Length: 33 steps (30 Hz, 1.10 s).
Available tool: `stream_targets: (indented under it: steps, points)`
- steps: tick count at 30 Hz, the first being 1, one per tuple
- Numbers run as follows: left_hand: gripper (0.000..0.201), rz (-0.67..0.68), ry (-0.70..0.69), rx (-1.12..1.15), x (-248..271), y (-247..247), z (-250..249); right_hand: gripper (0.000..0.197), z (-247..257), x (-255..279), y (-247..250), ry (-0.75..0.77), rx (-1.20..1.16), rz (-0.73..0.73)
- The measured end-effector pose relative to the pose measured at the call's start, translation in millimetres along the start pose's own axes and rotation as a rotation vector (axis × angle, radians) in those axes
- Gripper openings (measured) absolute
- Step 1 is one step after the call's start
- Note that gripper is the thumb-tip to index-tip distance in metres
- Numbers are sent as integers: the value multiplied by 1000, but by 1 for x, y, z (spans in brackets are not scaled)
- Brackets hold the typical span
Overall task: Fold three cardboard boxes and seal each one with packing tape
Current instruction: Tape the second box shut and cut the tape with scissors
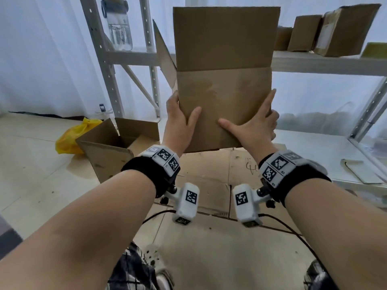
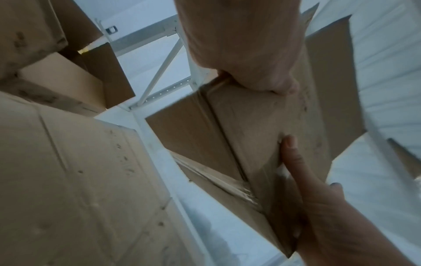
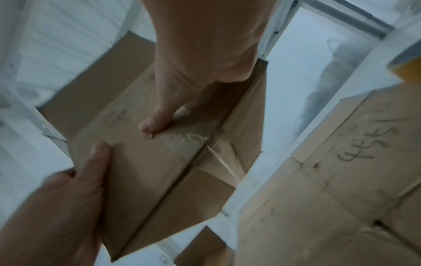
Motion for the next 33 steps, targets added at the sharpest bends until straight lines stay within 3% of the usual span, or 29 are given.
stream_targets:
  steps: [4,7,9,12,17,22,24,27,29,31,33]
  points:
    - [52,225,145,-87,18,-26,59,143,-67,-2,-36,-204,-123,209]
    - [36,202,283,-150,31,-26,91,134,-100,3,-51,-313,-145,306]
    - [42,177,326,-118,33,-25,95,125,-108,1,-52,-305,-178,278]
    - [60,214,284,-86,32,-31,78,110,-115,-9,-45,-316,-242,209]
    - [63,282,190,-60,28,-45,44,81,-118,-23,-19,-312,-242,92]
    - [60,233,26,-217,8,-29,8,68,-78,-24,14,-119,-460,-51]
    - [62,268,-22,-336,0,-23,-9,66,-53,-25,28,-14,-328,-31]
    - [72,463,-9,-564,-5,-29,-23,49,-31,-34,35,99,104,140]
    - [82,585,-27,-667,-3,-40,-26,48,-28,-36,29,198,381,243]
    - [86,692,-21,-752,-1,-53,-22,53,-25,-35,23,263,530,229]
    - [77,744,-11,-885,-1,-62,-18,53,-21,-34,22,280,573,237]
Point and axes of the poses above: each hand's wrist, its own x-axis away from the middle knuckle, its own y-axis out of the back of the hand, z = x × y, the point moved 5 cm from there along -x, towards the middle knuckle, and after that the axes turned 6 degrees about z, right-handed, at the moved point
